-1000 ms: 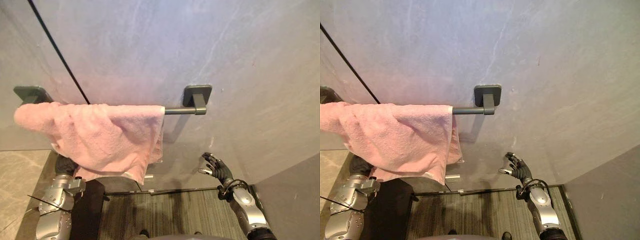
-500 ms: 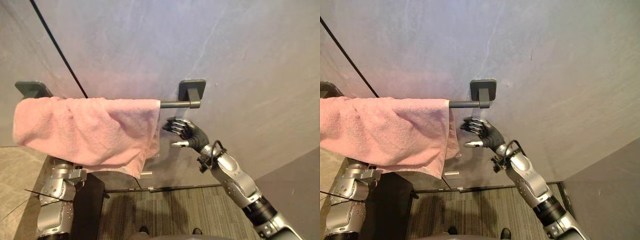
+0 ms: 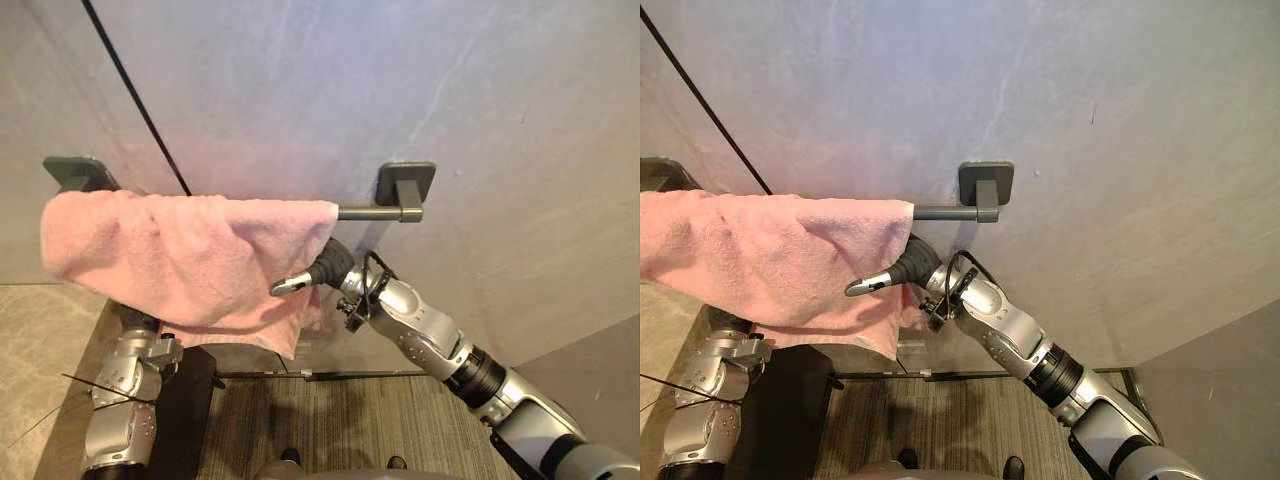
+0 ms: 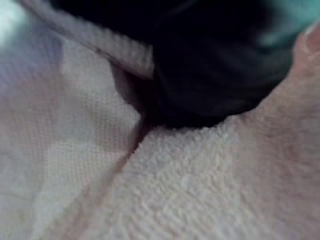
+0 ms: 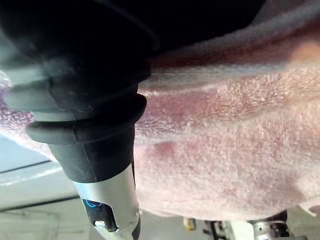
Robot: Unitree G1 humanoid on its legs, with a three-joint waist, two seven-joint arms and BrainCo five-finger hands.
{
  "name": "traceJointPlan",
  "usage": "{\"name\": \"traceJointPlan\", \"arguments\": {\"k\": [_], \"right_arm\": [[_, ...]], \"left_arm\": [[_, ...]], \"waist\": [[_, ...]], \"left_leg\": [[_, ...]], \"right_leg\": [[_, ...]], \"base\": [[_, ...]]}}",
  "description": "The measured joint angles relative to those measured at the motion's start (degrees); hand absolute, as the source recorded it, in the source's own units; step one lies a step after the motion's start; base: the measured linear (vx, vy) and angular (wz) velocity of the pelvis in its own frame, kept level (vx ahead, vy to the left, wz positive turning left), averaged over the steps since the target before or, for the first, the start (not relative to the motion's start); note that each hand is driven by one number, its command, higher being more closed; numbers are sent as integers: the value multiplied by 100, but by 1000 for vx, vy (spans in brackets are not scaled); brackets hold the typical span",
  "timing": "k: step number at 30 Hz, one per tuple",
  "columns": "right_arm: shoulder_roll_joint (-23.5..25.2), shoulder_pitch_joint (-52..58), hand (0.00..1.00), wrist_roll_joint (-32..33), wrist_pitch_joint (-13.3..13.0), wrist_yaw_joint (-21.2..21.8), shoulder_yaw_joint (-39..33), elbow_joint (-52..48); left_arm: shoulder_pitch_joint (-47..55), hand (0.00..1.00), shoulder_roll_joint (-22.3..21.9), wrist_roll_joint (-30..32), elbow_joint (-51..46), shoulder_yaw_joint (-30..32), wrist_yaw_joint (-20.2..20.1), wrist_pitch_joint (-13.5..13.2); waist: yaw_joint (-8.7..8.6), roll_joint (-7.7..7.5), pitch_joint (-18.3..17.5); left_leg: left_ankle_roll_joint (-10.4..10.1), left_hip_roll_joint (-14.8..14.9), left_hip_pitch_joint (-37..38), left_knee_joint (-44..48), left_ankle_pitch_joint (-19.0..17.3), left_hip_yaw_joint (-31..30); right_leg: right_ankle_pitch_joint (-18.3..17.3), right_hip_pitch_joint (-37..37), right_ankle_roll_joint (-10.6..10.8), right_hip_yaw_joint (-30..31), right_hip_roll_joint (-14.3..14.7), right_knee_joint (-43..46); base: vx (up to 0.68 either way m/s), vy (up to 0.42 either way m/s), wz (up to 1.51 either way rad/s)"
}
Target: Organize washtable
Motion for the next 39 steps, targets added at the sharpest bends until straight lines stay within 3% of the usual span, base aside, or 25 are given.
{"name": "traceJointPlan", "arguments": {"k": [9, 19, 28, 39], "right_arm": [[179, -24, 100, -302, -1, -197, 14, 211], [399, 537, 100, -891, -42, -158, -724, 186], [394, 803, 100, -1023, -82, -103, -1174, 111], [367, 1011, 100, -1024, -150, -57, -1329, -13]], "left_arm": [[-38, 100, -84, 6, 122, 17, 68, 0], [-182, 100, -286, 124, 187, 120, 66, 4], [-256, 100, -530, 259, 346, 292, 52, 12], [-273, 100, -736, 373, 346, 298, 49, 10]], "waist": [[-34, 9, 6], [-146, 33, 19], [-273, 80, 41], [-267, 124, 48]], "left_leg": [[17, -14, 2, -3, 13, -2], [37, -23, 65, -4, 46, -77], [20, -35, 100, -124, 127, -39], [8, -27, 106, -125, 135, -9]], "right_leg": [[20, 0, -1, -17, -15, 0], [20, 110, -1, -146, -31, 8], [17, 105, 2, -137, -23, -66], [16, 104, 3, -129, -10, -91]], "base": [[-36, -30, 0], [-38, -34, 4], [-57, -38, -3], [-16, -20, -1]]}}
